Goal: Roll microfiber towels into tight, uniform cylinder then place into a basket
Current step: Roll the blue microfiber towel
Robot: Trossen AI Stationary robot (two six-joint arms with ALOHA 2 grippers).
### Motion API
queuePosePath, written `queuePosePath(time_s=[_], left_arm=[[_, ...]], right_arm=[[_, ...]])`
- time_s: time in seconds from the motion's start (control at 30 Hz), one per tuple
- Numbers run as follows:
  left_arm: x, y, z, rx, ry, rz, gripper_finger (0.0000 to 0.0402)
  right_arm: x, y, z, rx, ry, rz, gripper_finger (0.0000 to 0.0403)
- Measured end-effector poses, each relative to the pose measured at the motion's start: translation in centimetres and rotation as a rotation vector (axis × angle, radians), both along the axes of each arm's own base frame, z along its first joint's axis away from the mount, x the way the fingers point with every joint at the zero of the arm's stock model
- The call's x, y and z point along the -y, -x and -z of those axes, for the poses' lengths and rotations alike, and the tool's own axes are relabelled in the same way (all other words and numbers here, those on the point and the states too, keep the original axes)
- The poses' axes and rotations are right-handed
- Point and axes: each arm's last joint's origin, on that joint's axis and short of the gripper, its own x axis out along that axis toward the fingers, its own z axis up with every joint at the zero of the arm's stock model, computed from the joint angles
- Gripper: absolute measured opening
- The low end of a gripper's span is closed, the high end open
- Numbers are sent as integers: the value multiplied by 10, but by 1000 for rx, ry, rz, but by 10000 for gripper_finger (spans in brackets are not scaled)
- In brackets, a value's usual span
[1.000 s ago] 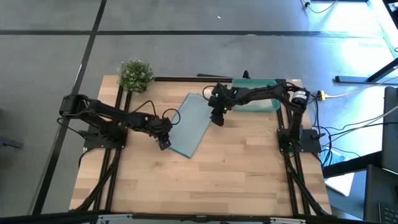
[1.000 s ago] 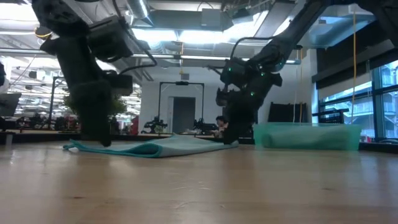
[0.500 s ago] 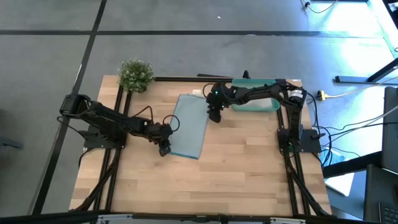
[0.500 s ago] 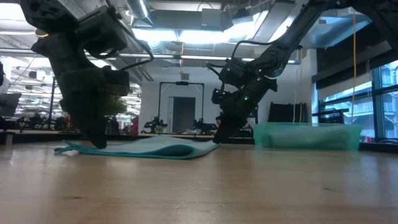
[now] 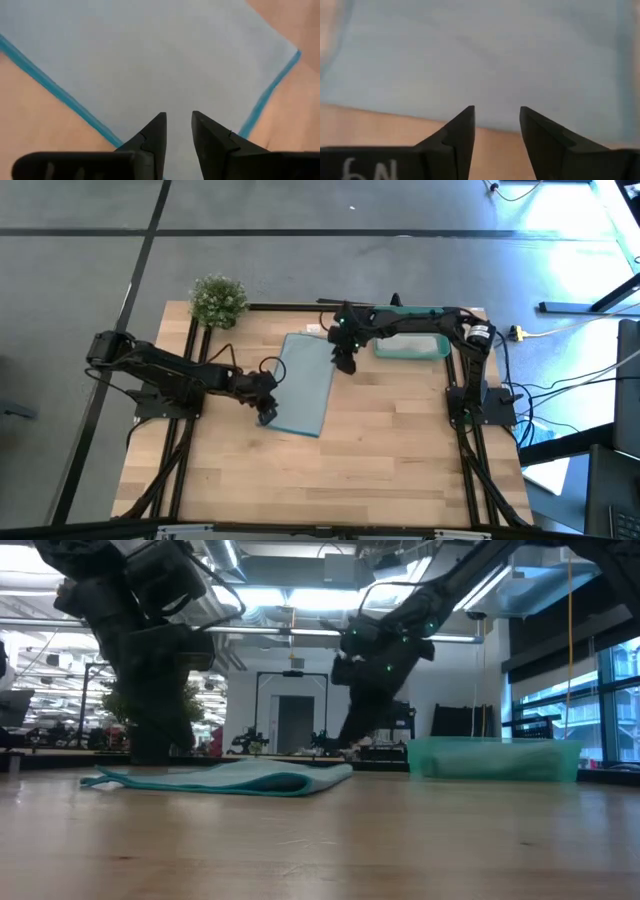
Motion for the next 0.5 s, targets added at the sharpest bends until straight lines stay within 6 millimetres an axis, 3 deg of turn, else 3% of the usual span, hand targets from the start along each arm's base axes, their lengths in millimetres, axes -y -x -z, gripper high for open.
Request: queuePosePath(time_s=[0.3,0.5], left_arm=[[-2,2,7,-64,-94,-33,86],[0,0,18,-124,-110,2,86]], right_arm=[[-37,-4,12,-18,-80,-134,157],[-64,-8,19,-11,-19,-281,157]])
